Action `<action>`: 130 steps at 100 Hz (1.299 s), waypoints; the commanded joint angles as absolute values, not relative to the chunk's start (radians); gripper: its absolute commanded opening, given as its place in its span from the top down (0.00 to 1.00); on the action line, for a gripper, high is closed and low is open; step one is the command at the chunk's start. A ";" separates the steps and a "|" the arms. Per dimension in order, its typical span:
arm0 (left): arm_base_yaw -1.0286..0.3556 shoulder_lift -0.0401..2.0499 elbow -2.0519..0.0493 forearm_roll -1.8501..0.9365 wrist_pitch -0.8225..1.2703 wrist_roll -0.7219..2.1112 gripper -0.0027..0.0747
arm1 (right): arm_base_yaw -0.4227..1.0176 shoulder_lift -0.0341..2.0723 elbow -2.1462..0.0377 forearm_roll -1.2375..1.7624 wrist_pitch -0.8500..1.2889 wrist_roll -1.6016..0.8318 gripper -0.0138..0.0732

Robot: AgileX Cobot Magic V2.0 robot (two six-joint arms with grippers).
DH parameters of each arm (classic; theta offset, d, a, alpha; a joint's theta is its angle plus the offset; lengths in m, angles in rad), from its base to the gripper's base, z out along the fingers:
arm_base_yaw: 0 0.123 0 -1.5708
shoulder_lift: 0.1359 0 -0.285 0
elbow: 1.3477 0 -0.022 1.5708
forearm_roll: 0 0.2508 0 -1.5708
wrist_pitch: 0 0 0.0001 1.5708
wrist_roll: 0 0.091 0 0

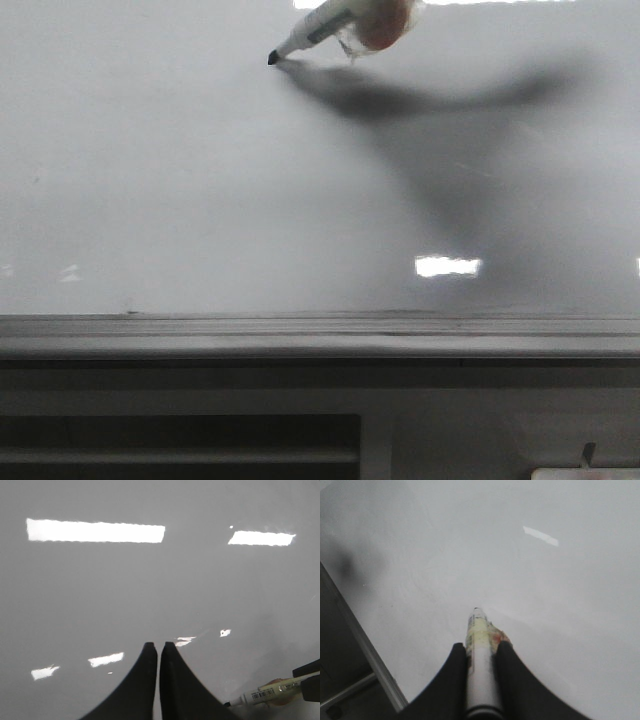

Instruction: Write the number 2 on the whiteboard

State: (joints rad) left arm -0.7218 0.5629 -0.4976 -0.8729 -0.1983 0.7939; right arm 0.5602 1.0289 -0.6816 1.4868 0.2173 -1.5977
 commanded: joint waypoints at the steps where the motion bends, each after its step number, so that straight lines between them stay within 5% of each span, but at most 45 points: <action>1: -0.727 0.564 -0.525 -0.871 -0.249 0.786 0.99 | 0.550 0.993 -0.715 1.521 0.060 -1.614 0.89; 37: -0.727 0.564 -0.525 -0.864 -0.249 0.786 0.99 | 0.550 0.833 -0.573 1.599 -0.079 -1.614 0.89; 83: -0.727 0.564 -0.525 -0.864 -0.247 0.786 0.99 | 0.552 0.942 -0.475 1.649 0.194 -1.614 0.89; 130: -0.727 0.564 -0.525 -0.864 -0.249 0.786 0.99 | 0.567 0.750 -0.406 1.698 -0.053 -1.612 0.89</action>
State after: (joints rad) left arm -0.7218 0.5629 -0.4976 -0.8729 -0.1983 0.7934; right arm 0.5793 0.8039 -0.4125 1.6257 0.0836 -1.5997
